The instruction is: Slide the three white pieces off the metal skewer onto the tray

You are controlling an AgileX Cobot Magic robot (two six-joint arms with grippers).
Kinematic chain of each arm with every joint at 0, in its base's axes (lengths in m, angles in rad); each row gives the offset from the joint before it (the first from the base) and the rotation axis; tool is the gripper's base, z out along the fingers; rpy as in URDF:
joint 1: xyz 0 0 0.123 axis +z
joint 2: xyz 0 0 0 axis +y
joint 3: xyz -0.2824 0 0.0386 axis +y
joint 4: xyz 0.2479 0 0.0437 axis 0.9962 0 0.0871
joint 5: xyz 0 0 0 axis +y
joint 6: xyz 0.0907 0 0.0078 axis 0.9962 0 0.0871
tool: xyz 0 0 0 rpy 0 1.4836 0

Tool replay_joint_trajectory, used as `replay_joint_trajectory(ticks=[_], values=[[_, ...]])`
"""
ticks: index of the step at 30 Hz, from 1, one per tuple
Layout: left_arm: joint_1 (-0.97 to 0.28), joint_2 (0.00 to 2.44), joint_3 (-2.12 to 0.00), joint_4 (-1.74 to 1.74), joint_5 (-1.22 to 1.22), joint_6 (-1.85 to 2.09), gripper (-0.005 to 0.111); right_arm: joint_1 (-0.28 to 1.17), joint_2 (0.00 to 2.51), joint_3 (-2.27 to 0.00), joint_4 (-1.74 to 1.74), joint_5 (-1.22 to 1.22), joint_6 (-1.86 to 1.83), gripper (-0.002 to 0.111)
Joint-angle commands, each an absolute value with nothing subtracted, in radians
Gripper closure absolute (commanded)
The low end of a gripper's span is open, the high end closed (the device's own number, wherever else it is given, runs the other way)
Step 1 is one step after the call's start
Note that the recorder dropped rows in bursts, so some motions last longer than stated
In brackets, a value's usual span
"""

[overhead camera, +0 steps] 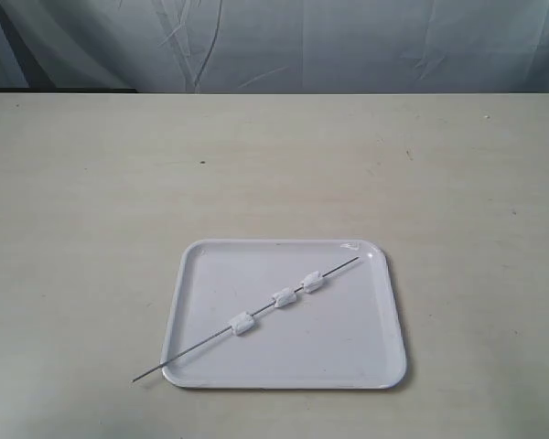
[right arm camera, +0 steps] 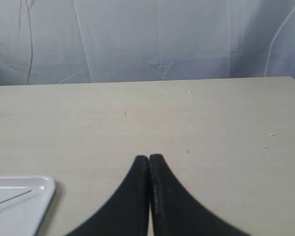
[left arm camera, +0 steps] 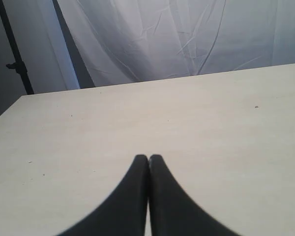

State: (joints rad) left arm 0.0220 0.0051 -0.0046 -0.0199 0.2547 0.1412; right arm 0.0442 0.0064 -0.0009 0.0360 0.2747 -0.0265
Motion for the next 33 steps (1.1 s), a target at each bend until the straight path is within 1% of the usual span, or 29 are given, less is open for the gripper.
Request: replay_joint_trajectory(ticks=[1, 31, 33], values=[[0.027, 0.0, 0.0, -0.02, 0.239, 0.139, 0.107, 0.049, 0.0, 0.0, 0.03, 0.266, -0.026, 0.109], [0.027, 0.0, 0.0, -0.017, 0.239, 0.139, 0.107, 0.049, 0.0, 0.0, 0.032, 0.266, -0.026, 0.109], [0.027, 0.0, 0.0, -0.01, 0.207, 0.139, 0.107, 0.049, 0.0, 0.0, 0.032, 0.254, -0.026, 0.109]])
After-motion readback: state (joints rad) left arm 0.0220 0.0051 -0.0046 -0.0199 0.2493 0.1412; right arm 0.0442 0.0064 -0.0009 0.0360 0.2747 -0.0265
